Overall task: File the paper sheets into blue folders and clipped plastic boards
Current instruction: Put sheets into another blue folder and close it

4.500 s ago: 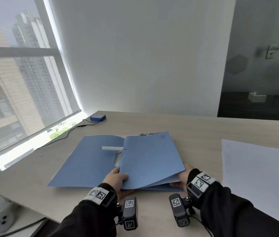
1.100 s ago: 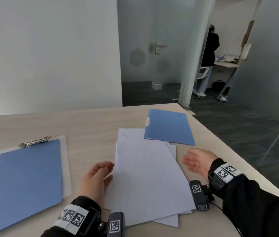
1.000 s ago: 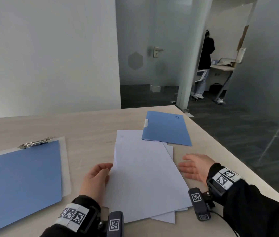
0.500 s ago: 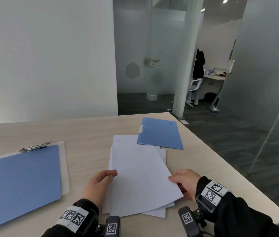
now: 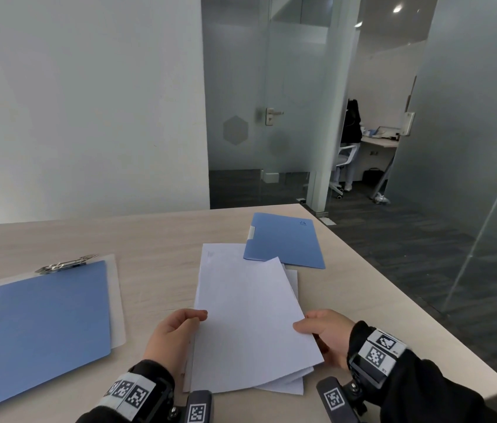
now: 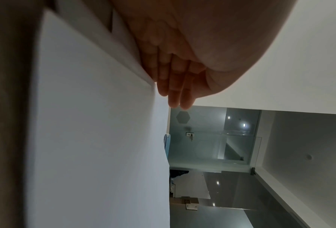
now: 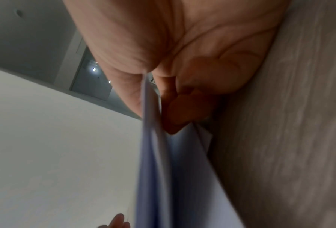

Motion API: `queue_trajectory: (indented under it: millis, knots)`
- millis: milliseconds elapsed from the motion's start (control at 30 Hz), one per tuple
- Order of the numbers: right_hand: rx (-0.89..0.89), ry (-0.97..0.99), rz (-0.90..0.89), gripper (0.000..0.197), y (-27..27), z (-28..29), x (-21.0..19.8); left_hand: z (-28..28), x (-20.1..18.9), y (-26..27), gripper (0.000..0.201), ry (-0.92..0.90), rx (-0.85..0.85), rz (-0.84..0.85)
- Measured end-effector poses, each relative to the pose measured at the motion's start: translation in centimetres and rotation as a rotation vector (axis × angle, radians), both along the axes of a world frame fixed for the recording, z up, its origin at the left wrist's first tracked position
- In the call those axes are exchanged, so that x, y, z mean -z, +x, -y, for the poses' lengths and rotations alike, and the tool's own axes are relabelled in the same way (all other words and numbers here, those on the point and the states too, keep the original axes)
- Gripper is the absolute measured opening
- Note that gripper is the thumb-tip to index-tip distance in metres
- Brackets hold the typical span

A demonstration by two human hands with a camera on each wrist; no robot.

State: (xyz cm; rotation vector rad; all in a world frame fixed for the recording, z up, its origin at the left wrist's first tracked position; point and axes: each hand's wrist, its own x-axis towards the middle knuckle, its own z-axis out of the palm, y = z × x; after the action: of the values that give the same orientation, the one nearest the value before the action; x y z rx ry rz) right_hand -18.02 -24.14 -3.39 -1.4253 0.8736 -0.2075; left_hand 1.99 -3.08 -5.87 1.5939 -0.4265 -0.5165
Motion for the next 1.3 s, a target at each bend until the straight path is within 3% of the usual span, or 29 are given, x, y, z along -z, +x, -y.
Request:
queue_trajectory:
  millis: [233, 433, 767, 1000, 1100, 1167, 1300]
  knots:
    - [-0.118, -0.159, -0.099, 0.009, 0.1, -0.7, -0.7, -0.8, -0.6, -0.9, 0.019, -0.009, -0.002, -0.005]
    - [0.000, -0.337, -0.210, 0.017, -0.9, 1.0, -0.4, -1.0, -0.5, -0.7, 0.015, -0.033, -0.010, -0.025]
    - [0.094, -0.286, -0.140, 0.018, -1.5, 0.9, 0.0, -0.9, -0.4, -0.6, 0.020, -0.039, -0.020, -0.034]
    - [0.127, -0.253, 0.105, 0.023, -2.2, -0.5, -2.4, -0.5, -1.5, -0.6, 0.019, -0.007, -0.033, -0.010]
    - [0.128, -0.220, 0.233, 0.022, -2.2, -1.1, -3.2, 0.3, -3.8, -0.7, 0.032, -0.035, 0.058, 0.007]
    - [0.125, -0.202, 0.305, 0.023, -2.0, -1.5, -3.4, 1.2, -5.6, -0.9, 0.020, -0.100, 0.114, -0.008]
    - [0.153, -0.201, 0.400, 0.025, -1.6, -1.8, -3.4, 2.2, -7.8, -1.1, 0.018, -0.209, 0.097, 0.068]
